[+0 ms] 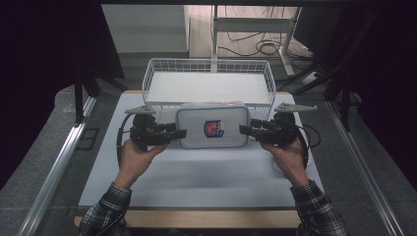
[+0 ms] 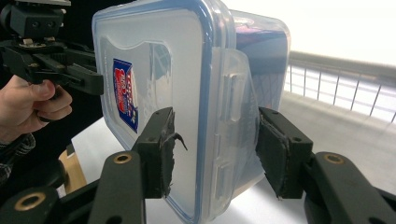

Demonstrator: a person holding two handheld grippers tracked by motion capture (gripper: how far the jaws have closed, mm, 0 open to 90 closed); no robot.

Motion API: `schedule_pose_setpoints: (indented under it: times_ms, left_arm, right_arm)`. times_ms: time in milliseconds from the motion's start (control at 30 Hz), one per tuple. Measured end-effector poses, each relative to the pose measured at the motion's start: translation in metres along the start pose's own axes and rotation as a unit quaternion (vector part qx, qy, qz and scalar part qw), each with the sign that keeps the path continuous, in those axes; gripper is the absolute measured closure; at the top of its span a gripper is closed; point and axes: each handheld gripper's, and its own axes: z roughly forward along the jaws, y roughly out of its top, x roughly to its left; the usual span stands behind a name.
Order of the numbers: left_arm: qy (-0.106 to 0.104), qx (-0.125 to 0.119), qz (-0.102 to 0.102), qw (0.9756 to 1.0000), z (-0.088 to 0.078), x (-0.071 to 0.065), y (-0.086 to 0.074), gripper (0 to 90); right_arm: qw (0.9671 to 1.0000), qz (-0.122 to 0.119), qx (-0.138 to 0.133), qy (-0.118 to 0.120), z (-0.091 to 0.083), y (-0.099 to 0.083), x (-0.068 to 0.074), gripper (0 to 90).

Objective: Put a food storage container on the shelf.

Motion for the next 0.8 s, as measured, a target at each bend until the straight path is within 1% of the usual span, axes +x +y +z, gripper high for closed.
schedule_pose_setpoints:
  times_ms: [200,333,367,400,667,800]
  left_arm:
    - [0.005,-0.005,0.005,1.0,-0.005,0.004,0.019,52.2]
    - [0.007,-0.007,0.007,0.9999,-0.007,0.007,0.031,52.2]
    - [0.008,-0.008,0.007,0.9999,-0.007,0.008,0.035,52.2]
    - [0.009,-0.008,0.008,0.9999,-0.007,0.009,0.037,52.2]
    - [0.013,-0.012,0.009,0.9998,-0.009,0.016,0.055,52.2]
    - [0.015,-0.015,0.01,0.9997,-0.01,0.02,0.064,52.2]
  right_arm:
    - [1.0,-0.004,-0.007,0.0,0.001,0.018,-0.002,48.6]
    - [0.9999,0.0,-0.012,0.001,0.004,0.03,-0.005,48.5]
    - [0.9999,0.0,-0.013,0.002,0.005,0.035,-0.007,48.5]
    - [0.9999,0.0,-0.013,0.002,0.005,0.035,-0.007,48.5]
    - [0.9998,-0.003,-0.019,0.001,0.01,0.053,-0.013,48.4]
    - [0.9998,0.0,-0.02,0.002,0.013,0.061,-0.016,48.4]
